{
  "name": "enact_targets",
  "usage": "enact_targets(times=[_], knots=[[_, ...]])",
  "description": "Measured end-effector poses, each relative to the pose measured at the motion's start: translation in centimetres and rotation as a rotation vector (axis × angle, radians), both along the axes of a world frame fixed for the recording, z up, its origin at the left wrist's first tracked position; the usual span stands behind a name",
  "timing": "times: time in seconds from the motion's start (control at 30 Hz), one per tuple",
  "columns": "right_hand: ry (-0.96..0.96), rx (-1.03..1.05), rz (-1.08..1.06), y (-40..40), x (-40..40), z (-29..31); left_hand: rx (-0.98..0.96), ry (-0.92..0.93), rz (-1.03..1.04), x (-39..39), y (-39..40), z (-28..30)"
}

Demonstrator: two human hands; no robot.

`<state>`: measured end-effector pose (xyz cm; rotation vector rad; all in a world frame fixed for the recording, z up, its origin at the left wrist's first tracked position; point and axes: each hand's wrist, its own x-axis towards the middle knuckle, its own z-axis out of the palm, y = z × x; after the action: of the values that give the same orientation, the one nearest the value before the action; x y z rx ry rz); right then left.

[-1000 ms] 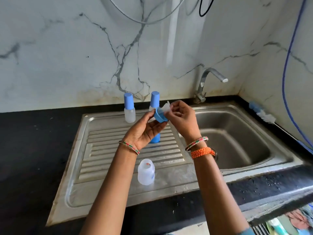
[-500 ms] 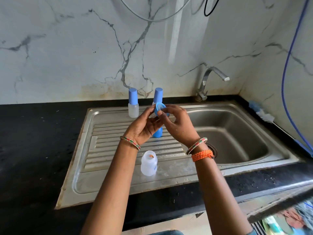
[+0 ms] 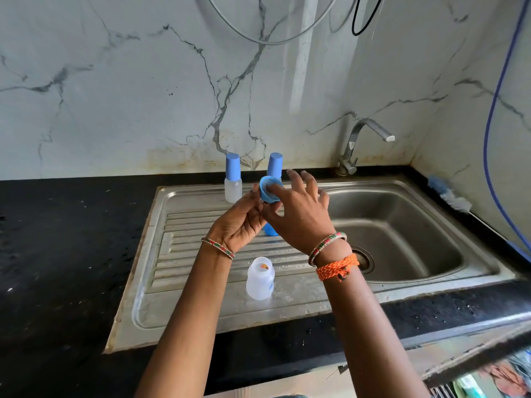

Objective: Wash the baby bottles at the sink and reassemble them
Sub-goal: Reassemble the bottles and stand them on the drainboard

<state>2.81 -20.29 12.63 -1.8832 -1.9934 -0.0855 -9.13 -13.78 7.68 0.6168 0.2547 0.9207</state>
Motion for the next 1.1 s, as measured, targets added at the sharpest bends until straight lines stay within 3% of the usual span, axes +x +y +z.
enact_targets(times=[0.2, 0.5, 0.57, 0.67, 0.83, 1.0, 1.1], knots=[[-0.159, -0.057, -0.018, 0.2, -0.9, 0.2, 0.025, 0.025, 0.041, -0.9, 0.1, 0.2], [-0.141, -0.105, -0.033, 1.0, -2.6, 1.0, 0.000, 0.013, 0.035, -1.5, -0.2, 0.2], [0.005, -0.145, 0.054, 1.2, -2.2, 1.5, -0.008, -0.005, 0.041, -2.0, -0.2, 0.2], [0.414, -0.013, 0.254, 1.7, -1.2, 2.4, -0.042, -0.048, 0.055, -2.4, 0.0, 0.9], [0.887, 0.240, 0.103, 1.6, -2.0, 1.4, -0.049, -0.016, 0.055, -2.4, -0.1, 1.9], [0.891, -0.037, 0.172, 2.0, -0.5, 1.7, 0.005, 0.144, -0.013, -3.3, -0.2, 1.9], [0.766, 0.012, 0.162, 1.9, -0.1, 1.6, 0.045, 0.247, -0.009, -3.2, -0.2, 2.2]])
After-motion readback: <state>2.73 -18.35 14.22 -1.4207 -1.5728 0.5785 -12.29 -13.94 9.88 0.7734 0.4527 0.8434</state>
